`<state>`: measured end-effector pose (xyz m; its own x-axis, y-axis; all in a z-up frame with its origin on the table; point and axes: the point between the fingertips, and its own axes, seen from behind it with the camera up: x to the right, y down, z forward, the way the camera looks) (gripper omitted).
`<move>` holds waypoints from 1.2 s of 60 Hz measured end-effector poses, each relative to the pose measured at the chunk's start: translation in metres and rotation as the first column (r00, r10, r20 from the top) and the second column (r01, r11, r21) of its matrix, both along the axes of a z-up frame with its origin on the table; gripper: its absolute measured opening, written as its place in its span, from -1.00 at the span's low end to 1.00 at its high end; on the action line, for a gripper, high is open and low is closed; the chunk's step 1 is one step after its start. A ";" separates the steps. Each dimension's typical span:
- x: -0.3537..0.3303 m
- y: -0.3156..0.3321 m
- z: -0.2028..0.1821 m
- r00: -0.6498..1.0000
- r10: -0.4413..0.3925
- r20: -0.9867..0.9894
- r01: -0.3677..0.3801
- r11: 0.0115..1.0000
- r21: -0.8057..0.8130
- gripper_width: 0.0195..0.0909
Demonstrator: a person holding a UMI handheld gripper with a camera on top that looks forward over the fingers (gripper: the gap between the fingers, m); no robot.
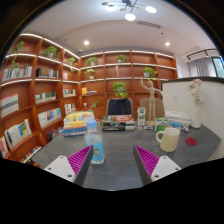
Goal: Pour water
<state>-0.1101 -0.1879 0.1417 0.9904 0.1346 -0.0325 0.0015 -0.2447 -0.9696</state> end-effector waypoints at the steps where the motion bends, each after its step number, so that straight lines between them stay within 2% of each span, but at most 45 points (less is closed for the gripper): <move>1: -0.017 0.005 -0.020 1.000 0.005 -0.005 -0.005 1.000 0.006 0.74; 10: -0.072 0.020 -0.061 0.996 0.093 -0.001 -0.093 0.996 -0.020 0.75; 16: -0.096 0.038 -0.078 0.993 0.118 -0.007 -0.118 0.992 -0.044 0.76; 25: -0.103 0.072 -0.088 0.997 0.079 0.023 -0.078 0.996 -0.053 0.77; 39: -0.110 0.109 -0.072 0.998 0.067 -0.010 -0.067 0.998 -0.002 0.72; 47: -0.108 0.119 -0.069 0.998 0.048 -0.033 -0.047 0.999 0.020 0.36; 50: -0.103 0.121 -0.069 0.999 0.027 -0.030 -0.026 0.999 0.019 0.09; 53: -0.093 0.126 -0.069 1.000 0.003 -0.019 -0.003 1.000 0.020 -0.28; 58: -0.100 0.120 -0.070 0.999 0.035 -0.011 -0.034 0.999 0.026 -0.37; 65: -0.099 0.117 -0.068 0.998 0.049 -0.025 -0.048 0.999 0.024 -0.64; 72: -0.097 0.118 -0.067 0.997 0.048 -0.063 -0.046 0.998 0.039 -0.64</move>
